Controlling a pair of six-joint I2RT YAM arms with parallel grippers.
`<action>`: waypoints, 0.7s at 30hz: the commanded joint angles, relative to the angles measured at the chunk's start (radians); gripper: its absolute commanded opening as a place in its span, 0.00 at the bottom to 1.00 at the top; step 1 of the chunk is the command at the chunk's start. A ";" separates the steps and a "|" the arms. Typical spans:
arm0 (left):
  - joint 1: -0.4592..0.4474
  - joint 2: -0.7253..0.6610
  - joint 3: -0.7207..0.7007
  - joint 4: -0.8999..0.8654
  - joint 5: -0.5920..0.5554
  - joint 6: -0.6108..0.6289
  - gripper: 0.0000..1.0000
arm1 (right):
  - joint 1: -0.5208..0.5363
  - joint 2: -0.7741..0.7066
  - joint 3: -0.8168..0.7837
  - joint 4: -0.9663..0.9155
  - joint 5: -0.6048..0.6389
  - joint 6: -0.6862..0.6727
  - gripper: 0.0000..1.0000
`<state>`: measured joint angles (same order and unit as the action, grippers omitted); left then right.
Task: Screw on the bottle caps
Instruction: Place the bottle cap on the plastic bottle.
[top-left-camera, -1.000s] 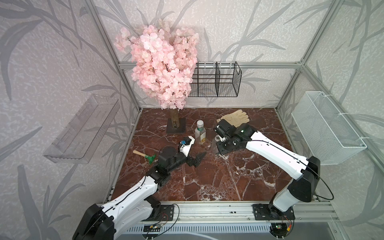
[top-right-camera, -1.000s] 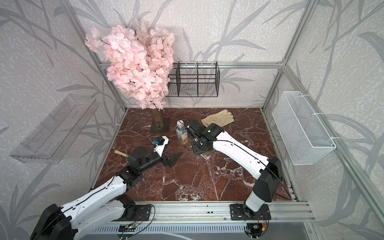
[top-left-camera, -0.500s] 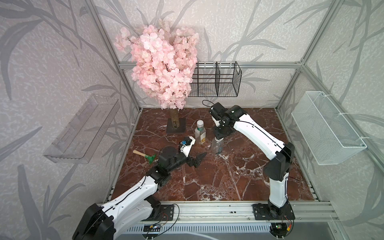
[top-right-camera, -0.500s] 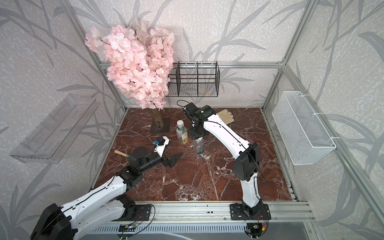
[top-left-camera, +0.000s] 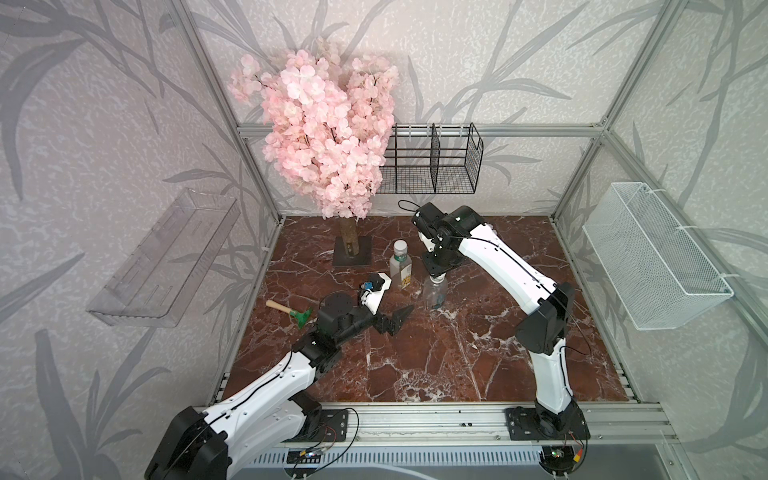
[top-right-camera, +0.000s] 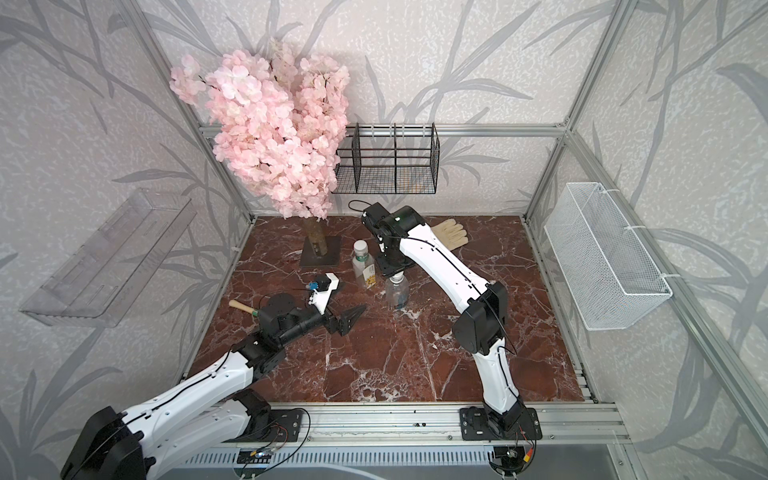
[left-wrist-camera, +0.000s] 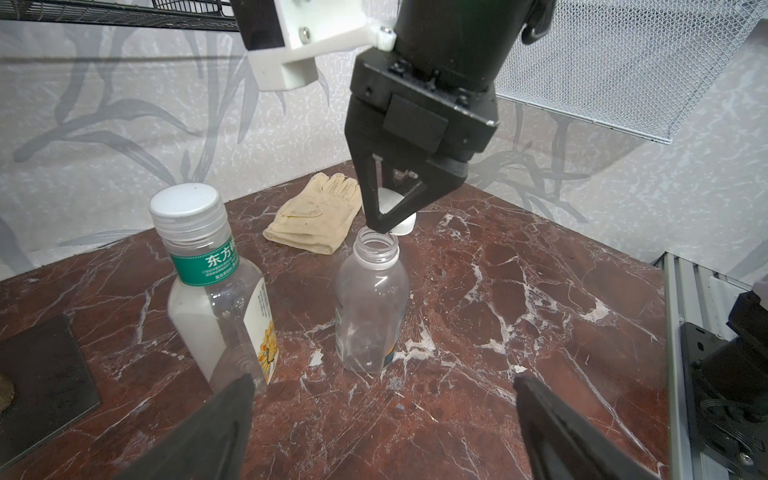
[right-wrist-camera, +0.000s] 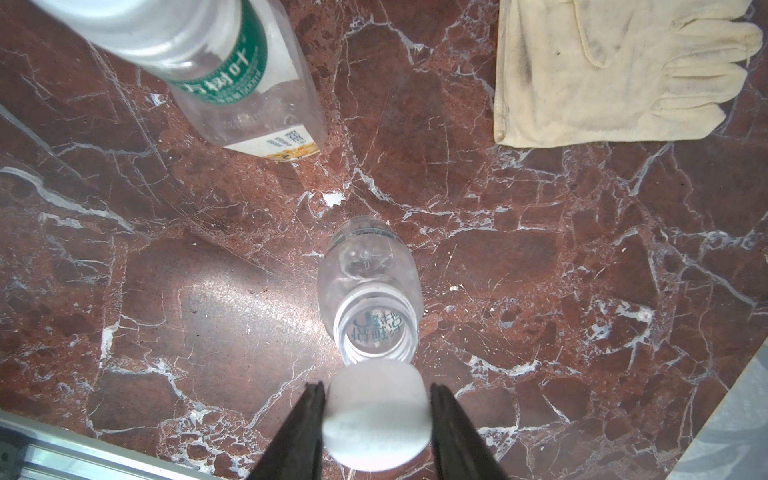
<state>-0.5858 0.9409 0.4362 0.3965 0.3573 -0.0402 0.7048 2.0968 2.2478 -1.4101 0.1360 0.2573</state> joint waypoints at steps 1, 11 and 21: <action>-0.004 0.005 0.015 0.015 -0.001 0.013 1.00 | -0.001 0.028 0.031 -0.047 0.021 -0.014 0.42; -0.003 0.005 0.014 0.011 -0.003 0.015 1.00 | -0.001 0.068 0.073 -0.064 0.020 -0.021 0.42; -0.006 0.007 0.015 0.010 -0.005 0.016 1.00 | -0.001 0.107 0.110 -0.082 0.025 -0.030 0.43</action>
<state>-0.5880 0.9451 0.4362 0.3962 0.3569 -0.0360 0.7048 2.1864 2.3264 -1.4540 0.1478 0.2340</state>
